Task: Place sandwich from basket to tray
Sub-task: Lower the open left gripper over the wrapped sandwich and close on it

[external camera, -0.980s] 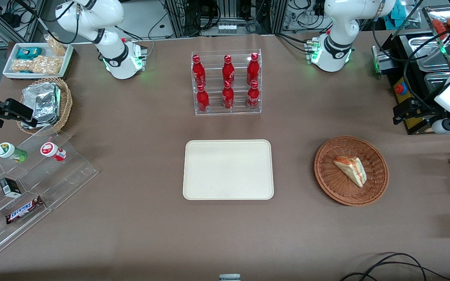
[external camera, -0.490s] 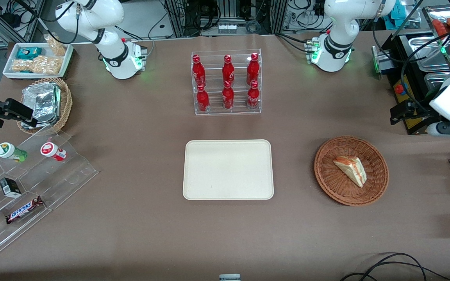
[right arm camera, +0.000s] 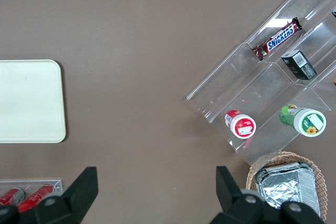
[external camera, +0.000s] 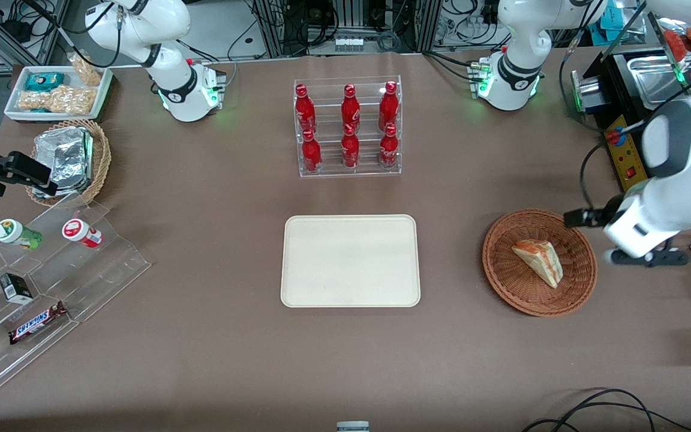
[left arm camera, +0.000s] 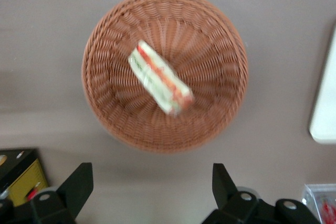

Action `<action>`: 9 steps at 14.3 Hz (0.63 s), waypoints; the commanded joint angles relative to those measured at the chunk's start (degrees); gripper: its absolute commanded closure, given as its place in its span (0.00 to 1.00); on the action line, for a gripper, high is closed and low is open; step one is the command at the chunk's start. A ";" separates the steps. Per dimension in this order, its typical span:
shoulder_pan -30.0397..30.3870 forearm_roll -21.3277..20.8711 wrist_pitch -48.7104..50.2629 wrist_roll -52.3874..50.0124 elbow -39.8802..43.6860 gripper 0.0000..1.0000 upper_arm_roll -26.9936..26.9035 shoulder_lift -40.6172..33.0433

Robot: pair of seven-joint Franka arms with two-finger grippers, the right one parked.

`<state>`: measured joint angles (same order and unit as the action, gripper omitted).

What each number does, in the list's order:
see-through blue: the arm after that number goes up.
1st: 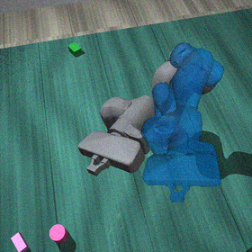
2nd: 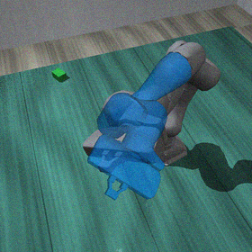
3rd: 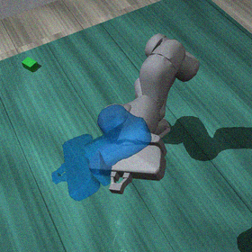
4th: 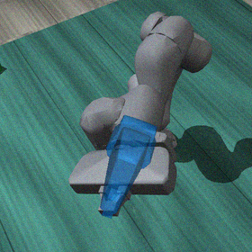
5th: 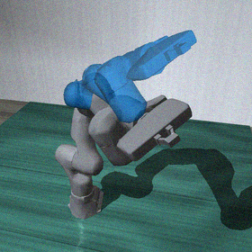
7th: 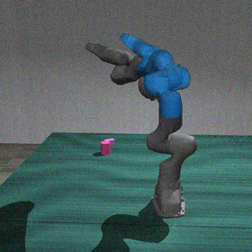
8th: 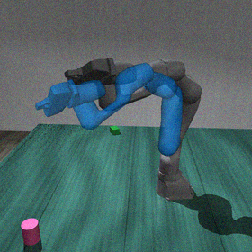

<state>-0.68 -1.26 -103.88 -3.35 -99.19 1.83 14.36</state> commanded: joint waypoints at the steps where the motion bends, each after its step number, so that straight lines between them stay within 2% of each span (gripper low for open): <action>1: -0.72 -2.25 -14.10 -7.35 -10.82 0.00 -0.16 -1.62; 3: -0.72 -2.25 -22.56 -17.25 -16.02 0.00 -0.16 -1.53; 6: -0.72 -1.99 -25.23 -38.43 -15.51 0.00 0.01 1.71; 9: -0.72 -1.20 -27.95 -49.10 -14.98 0.00 0.02 6.10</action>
<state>-1.17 -2.46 -129.98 -45.72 -115.10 1.90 17.31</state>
